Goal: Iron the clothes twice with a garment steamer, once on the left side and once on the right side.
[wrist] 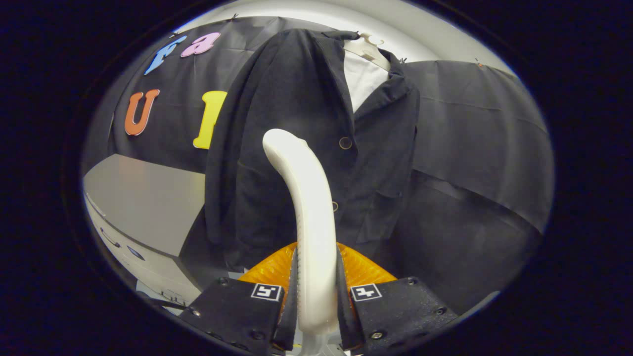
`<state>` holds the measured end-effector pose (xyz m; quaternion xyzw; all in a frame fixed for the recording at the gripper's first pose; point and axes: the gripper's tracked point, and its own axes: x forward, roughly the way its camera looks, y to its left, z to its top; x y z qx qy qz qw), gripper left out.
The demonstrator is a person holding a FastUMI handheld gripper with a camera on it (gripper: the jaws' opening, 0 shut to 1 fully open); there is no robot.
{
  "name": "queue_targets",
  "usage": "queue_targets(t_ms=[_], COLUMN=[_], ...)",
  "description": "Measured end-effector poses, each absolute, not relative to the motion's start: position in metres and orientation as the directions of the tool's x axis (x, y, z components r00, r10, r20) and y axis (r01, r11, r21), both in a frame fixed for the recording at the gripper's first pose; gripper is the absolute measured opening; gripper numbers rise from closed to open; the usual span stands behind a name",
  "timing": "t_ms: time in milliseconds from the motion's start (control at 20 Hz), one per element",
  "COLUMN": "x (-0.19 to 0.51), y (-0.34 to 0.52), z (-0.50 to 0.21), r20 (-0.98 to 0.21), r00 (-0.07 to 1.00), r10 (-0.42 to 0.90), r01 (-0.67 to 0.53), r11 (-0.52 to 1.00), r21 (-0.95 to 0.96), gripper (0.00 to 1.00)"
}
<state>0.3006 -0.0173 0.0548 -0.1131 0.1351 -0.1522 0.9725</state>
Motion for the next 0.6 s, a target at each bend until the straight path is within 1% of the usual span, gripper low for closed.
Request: queue_targets(t_ms=[600], x=[0.293], y=[-0.029], z=[-0.027], r20=[-0.384], r00=[0.866], r10=[-0.319], r01=[0.232], r11=[0.938], r21=[-0.256], gripper=[0.38])
